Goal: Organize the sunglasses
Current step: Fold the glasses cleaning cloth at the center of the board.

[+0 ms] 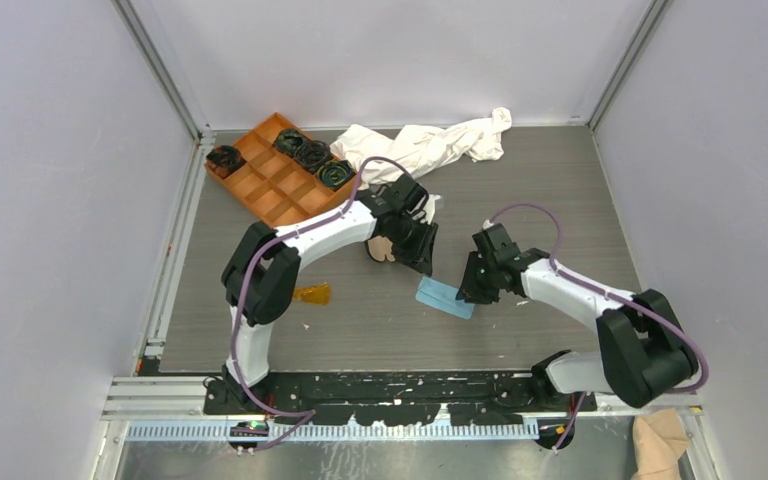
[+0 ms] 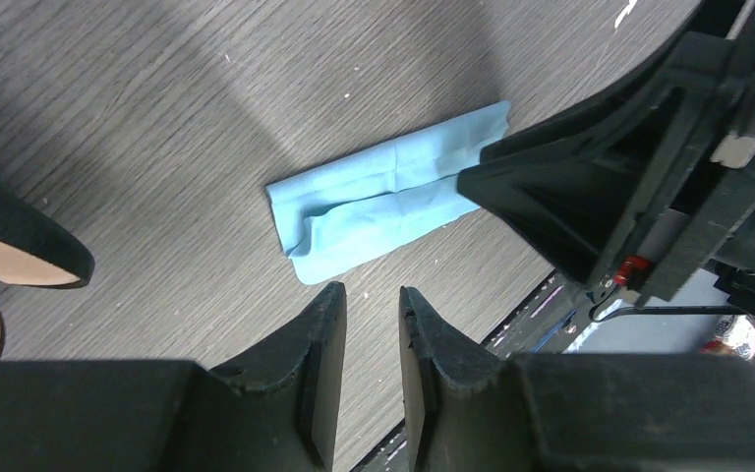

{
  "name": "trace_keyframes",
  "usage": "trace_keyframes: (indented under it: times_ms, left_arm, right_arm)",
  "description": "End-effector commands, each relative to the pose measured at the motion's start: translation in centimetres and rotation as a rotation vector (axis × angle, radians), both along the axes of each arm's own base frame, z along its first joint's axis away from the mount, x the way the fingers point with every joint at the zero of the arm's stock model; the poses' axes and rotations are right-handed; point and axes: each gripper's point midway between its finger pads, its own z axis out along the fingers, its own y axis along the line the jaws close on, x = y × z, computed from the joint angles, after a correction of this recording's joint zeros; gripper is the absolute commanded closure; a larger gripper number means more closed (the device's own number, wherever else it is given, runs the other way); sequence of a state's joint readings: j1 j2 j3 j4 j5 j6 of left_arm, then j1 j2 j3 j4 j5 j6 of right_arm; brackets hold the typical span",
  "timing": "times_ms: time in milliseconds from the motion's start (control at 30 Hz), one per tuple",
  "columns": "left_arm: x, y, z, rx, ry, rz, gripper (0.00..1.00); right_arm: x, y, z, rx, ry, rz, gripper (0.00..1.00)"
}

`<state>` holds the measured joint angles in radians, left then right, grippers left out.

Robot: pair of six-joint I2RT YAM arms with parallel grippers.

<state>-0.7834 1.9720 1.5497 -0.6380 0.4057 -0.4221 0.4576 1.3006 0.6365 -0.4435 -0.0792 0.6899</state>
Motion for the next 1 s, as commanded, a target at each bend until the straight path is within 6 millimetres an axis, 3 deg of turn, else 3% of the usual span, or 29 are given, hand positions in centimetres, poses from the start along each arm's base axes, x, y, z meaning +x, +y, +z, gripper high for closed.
trace_keyframes:
  times_ms: [0, 333, 967]
  left_arm:
    - [0.3, -1.3, -0.1, -0.047, 0.033, 0.028, 0.72]
    - [1.1, -3.5, -2.7, -0.072, 0.178, 0.034, 0.75]
    - [1.4, -2.7, -5.8, 0.024, 0.217, 0.042, 0.75]
  right_arm:
    - [2.5, 2.4, 1.2, 0.080, -0.057, 0.006, 0.68]
    - [3.0, 3.0, 0.4, 0.085, -0.044, 0.010, 0.67]
    - [0.7, 4.1, -0.1, 0.109, 0.004, 0.114, 0.67]
